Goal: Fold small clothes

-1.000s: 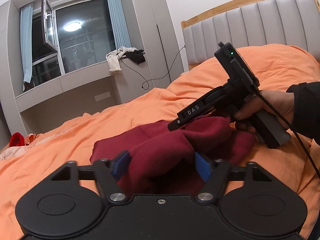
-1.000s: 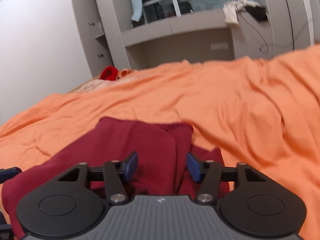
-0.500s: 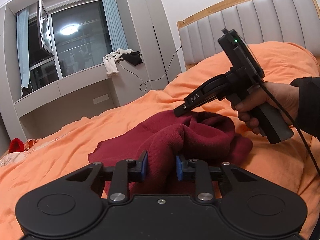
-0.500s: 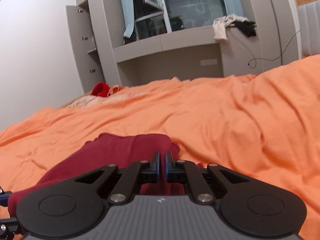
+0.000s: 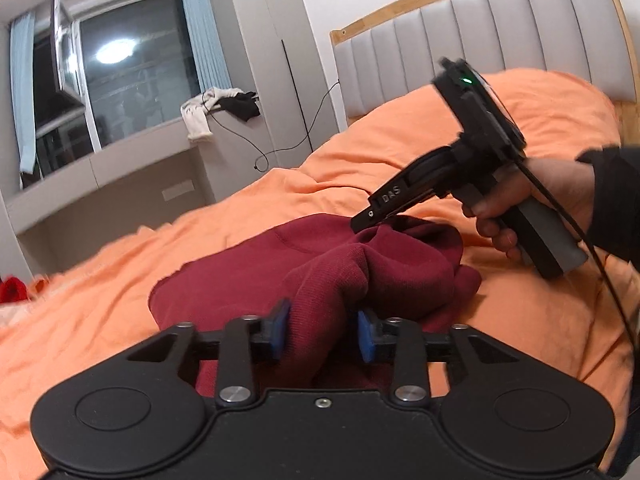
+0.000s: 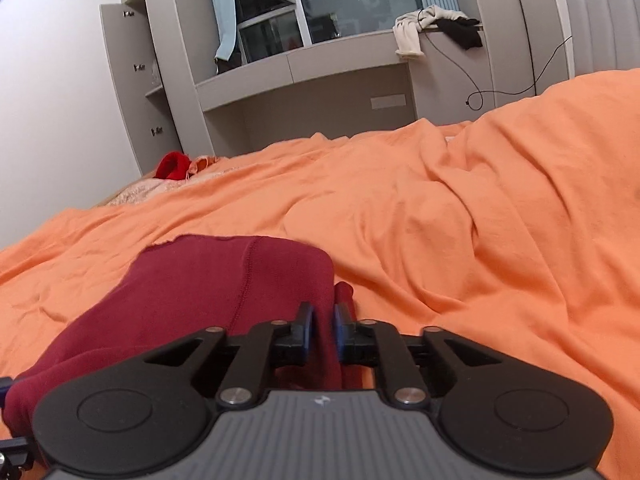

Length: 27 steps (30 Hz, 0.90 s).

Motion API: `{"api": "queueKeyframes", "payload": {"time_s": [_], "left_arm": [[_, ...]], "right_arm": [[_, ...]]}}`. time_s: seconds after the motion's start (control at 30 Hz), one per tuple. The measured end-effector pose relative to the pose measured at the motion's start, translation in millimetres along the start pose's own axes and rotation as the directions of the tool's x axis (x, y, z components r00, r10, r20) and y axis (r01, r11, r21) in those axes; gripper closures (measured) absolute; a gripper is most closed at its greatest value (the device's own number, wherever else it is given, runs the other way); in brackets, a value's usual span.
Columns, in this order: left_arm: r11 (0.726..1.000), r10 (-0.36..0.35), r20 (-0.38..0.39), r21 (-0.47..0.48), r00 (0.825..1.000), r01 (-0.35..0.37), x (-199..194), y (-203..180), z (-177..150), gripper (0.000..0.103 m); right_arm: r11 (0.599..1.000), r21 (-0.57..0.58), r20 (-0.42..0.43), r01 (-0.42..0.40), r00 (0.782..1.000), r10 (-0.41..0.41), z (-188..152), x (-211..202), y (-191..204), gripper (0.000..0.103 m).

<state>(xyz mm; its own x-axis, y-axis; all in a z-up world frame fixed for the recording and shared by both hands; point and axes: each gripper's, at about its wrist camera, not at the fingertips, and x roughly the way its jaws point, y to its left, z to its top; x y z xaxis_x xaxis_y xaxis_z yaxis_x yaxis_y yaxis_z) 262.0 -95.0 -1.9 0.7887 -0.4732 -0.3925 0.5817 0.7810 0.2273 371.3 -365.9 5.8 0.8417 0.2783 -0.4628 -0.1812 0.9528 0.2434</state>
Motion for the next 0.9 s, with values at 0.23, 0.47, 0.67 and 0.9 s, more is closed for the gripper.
{"api": "queueKeyframes", "payload": {"time_s": [0.23,0.47,0.67,0.9], "left_arm": [[0.944,-0.152,0.043,-0.291,0.988,0.157,-8.1,39.0,2.1,0.017],[0.851,-0.088,0.079,-0.513,0.993,0.116,-13.8,73.5,-5.2,0.001],[0.749,-0.004,-0.006,-0.662,1.000,-0.001,-3.0,95.7,-14.7,0.001],[0.743,0.012,-0.156,-0.660,0.988,-0.113,15.0,102.2,-28.6,0.001]], "right_arm": [[1.000,-0.020,0.055,-0.021,0.998,0.022,-5.9,-43.0,3.4,0.022],[0.959,-0.273,0.103,-0.072,0.989,0.104,-26.6,-94.7,38.9,0.000],[0.874,-0.478,0.068,-0.085,0.989,0.134,-58.3,-91.2,88.3,0.000],[0.843,-0.518,0.139,0.146,0.987,-0.085,-65.5,-70.9,117.7,0.000]]}}
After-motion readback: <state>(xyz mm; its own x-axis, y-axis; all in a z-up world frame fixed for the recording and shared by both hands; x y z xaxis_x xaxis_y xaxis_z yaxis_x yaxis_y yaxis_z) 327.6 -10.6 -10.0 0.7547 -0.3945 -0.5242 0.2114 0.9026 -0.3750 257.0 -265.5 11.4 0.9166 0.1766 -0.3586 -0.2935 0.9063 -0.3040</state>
